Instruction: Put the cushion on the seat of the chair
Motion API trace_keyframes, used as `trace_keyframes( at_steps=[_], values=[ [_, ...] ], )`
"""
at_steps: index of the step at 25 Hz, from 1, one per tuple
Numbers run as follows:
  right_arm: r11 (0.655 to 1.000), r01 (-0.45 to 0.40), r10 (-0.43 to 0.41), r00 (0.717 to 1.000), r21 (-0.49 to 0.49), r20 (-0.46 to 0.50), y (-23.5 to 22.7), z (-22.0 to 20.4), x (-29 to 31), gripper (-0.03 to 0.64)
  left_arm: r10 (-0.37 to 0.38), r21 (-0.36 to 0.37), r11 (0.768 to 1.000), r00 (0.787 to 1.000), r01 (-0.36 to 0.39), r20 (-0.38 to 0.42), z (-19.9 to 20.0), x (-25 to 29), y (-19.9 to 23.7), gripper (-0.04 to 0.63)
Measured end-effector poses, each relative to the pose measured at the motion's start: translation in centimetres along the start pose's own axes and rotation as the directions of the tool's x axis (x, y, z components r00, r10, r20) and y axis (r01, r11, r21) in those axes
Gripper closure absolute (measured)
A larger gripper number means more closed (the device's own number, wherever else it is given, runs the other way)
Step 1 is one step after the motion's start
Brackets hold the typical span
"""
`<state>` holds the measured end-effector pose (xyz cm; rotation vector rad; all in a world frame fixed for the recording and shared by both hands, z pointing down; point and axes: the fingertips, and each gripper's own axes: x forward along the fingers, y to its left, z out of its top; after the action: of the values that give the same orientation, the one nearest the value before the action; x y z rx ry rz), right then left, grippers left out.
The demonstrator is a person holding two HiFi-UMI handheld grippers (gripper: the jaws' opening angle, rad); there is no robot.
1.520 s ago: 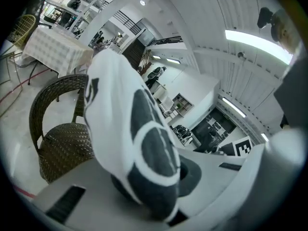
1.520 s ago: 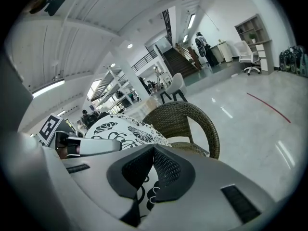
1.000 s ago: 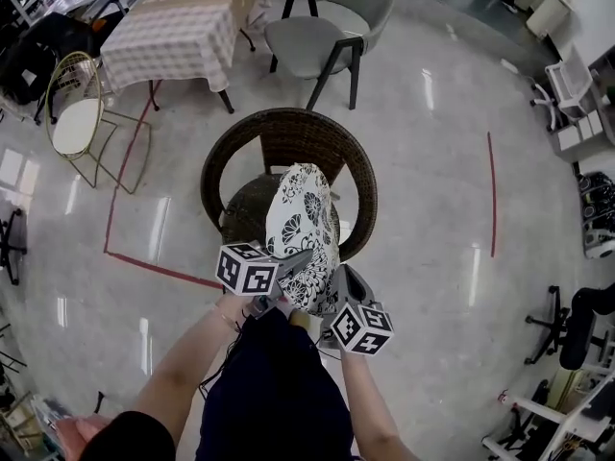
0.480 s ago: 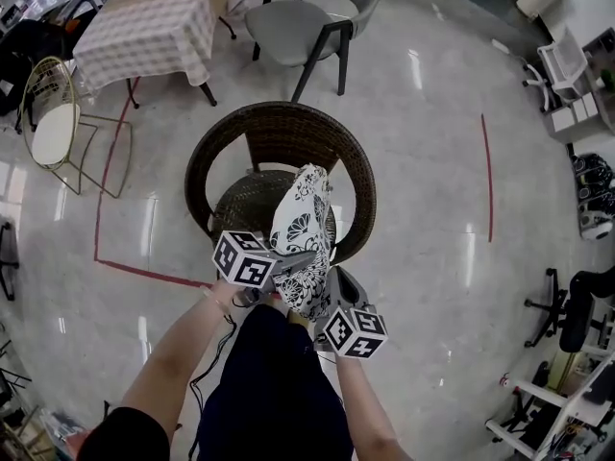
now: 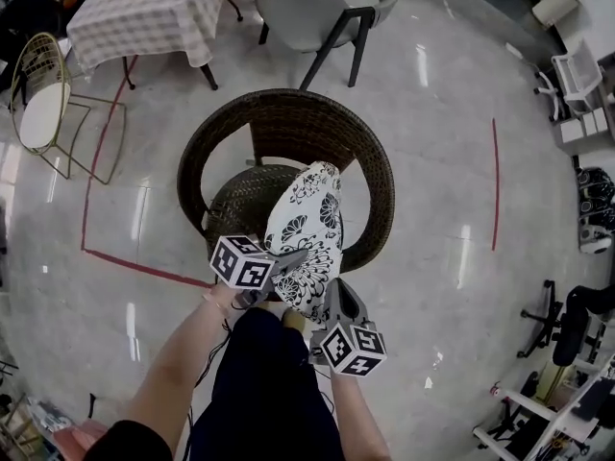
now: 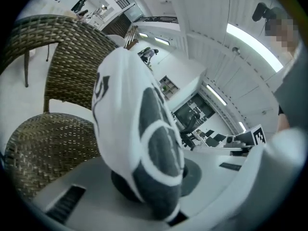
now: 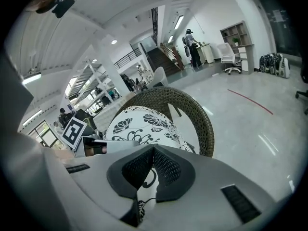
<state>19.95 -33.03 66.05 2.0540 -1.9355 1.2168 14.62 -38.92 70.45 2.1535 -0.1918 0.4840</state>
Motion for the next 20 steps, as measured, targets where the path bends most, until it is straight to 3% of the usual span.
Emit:
trace_keyframes(
  at_steps=[5,10,20],
  values=[
    [1.000,-0.004,0.004,1.000,0.010,-0.020,-0.6,-1.5,1.6,0.592,0.052,-0.052,0.997,0.998,-0.050,0.037,-0.9,-1.5,3.3,0.571],
    [1.000,-0.025,0.026,0.999,0.009,-0.039,0.0,-2.7,2.9,0.592,0.131,-0.065,0.989,0.991,-0.129,0.027,-2.0,-4.8,6.9,0.571],
    [0.998,-0.058,0.059,0.995,0.007,-0.075,1.4,-4.4,5.4,0.592,0.294,-0.020,0.955,0.951,-0.297,-0.097,-5.5,-7.8,12.9,0.569]
  ],
)
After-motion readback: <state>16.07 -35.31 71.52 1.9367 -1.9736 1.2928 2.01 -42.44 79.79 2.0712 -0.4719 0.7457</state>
